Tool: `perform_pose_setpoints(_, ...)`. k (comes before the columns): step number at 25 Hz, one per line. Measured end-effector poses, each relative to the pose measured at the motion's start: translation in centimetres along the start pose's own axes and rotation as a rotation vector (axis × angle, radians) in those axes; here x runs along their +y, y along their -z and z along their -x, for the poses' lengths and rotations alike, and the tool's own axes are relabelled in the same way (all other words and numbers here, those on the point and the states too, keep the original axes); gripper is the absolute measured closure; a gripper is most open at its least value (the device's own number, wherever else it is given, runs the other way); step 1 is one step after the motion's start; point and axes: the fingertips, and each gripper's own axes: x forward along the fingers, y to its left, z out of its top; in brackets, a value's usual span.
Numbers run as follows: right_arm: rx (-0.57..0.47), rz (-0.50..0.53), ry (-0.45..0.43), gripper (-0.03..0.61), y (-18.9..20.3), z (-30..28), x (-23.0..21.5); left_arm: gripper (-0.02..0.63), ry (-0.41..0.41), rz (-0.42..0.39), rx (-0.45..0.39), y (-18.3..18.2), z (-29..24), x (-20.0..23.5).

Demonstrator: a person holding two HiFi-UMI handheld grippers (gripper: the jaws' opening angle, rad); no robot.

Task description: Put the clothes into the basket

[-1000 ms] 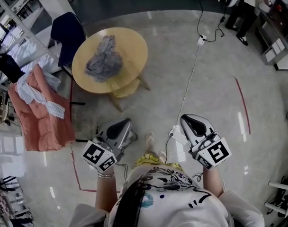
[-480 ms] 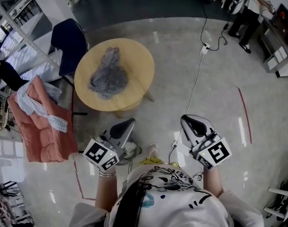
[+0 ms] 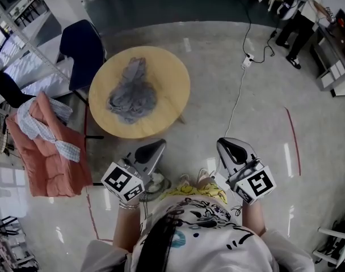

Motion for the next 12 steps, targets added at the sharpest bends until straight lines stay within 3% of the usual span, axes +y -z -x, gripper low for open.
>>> perform_pose_setpoints(12, 0.011, 0.021, -0.090, 0.548, -1.6, -4.5, -0.4, 0.600, -0.063, 0.024, -0.017, -1.3, -0.6, 3.7)
